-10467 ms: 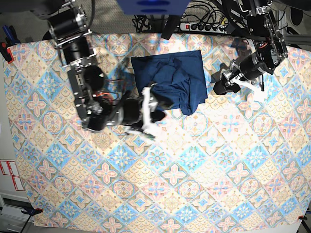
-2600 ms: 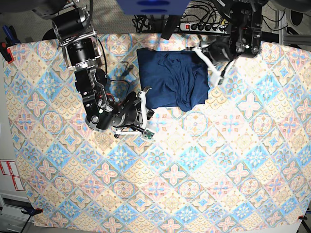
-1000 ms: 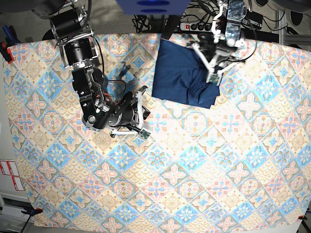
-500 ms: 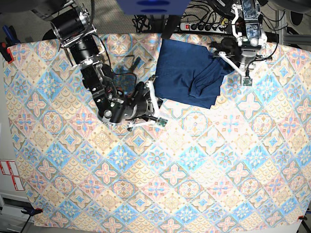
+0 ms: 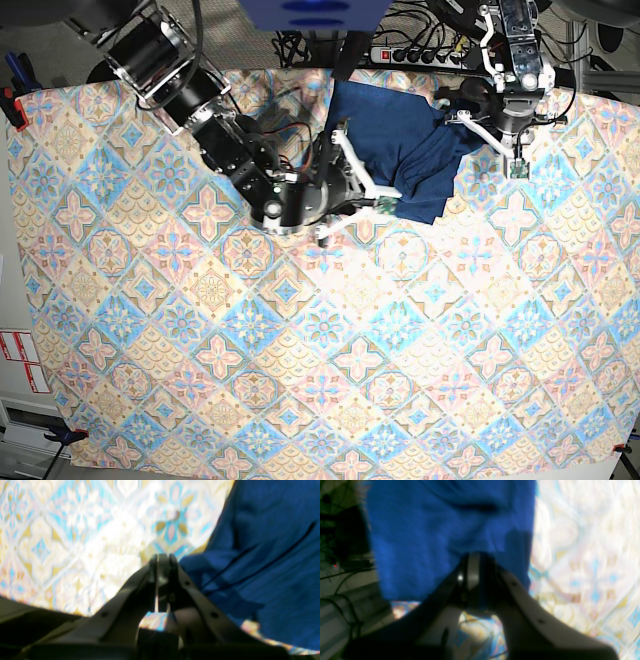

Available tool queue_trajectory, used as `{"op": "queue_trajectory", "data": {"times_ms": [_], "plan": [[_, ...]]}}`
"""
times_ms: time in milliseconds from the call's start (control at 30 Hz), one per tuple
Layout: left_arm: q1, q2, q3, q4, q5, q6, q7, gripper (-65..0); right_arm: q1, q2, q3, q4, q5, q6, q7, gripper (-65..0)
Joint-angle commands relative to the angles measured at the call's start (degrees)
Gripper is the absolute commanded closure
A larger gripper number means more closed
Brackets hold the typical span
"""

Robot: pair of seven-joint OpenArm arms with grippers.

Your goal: Fold the T-shirt properly

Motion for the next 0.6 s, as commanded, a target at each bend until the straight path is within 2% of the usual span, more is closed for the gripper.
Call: {"op": "queue_trajectory", "data": {"times_ms": [0, 233, 300, 467, 567], "plan": [[-0.3, -0.3, -0.2, 0.8, 0.1, 0.1, -1.0, 0.0, 1.3, -1.4, -0.5, 0.7, 0.6, 0.1, 1.0, -3.8], [-0.1, -0.3, -0.5, 1.5, 0.1, 0.2, -0.6, 0.0, 4.0, -6.7, -6.1, -4.1, 0.5, 0.1, 1.3, -3.9], [-0.1, -0.2, -1.6, 2.3, 0.1, 0.2, -0.6, 0.0, 4.6, -7.0, -8.2, -6.7, 0.5, 0.1, 3.3, -3.9], [-0.1, 3.9, -6.6, 4.7, 0.1, 0.1, -0.6, 0.0, 7.3, -7.0, -13.6, -13.4, 0.5, 0.1, 10.2, -3.9], [-0.1, 4.9, -7.2, 4.8, 0.1, 0.1, -0.6, 0.0, 8.2, -7.2, -15.4, -16.2, 0.4, 0.1, 14.3, -3.9]]}}
